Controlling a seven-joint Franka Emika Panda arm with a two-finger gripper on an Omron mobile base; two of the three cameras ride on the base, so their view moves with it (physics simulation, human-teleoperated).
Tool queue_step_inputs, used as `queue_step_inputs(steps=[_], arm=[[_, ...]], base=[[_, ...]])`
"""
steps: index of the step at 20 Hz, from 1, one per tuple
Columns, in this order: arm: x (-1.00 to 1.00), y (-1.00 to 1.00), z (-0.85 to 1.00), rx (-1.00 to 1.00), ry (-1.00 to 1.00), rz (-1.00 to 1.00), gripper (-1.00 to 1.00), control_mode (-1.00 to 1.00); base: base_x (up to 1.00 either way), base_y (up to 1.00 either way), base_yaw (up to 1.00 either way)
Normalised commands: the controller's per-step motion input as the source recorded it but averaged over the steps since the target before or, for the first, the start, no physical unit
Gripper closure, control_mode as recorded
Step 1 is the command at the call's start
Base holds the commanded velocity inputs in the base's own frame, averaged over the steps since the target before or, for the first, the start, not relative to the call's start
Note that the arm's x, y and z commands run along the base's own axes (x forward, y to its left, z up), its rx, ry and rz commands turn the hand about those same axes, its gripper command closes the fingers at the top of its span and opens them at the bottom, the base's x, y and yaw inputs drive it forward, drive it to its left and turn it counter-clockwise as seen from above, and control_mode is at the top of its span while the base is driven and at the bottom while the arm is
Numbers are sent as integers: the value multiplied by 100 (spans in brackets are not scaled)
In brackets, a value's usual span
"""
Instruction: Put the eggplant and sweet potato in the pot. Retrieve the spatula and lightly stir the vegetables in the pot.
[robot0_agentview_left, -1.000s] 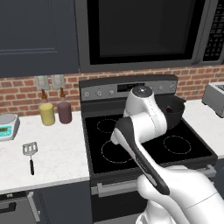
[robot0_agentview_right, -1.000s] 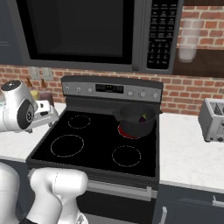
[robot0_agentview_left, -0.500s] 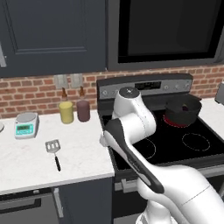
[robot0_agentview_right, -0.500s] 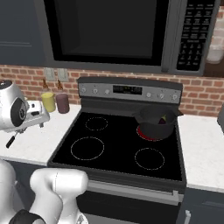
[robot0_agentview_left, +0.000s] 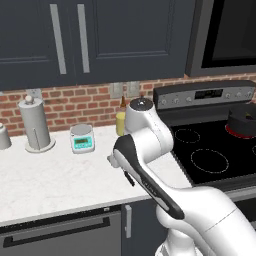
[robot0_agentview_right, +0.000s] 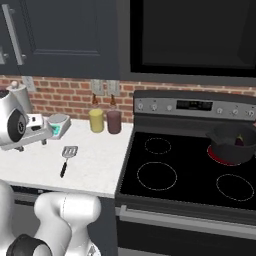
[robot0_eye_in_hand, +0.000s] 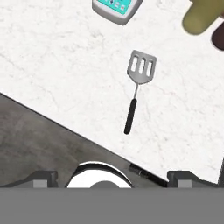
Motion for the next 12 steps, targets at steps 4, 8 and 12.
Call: queue_step_inputs(steps=[4,8,12], arm=[[6,-2,-12,1,2,-5,-100,-100],[19,-34,-49,11,17,-11,-100,-100],[16,-30,-58,9,22,-13,-100,-100]], base=[[4,0,-6],[0,0,0],[0,0,0]])
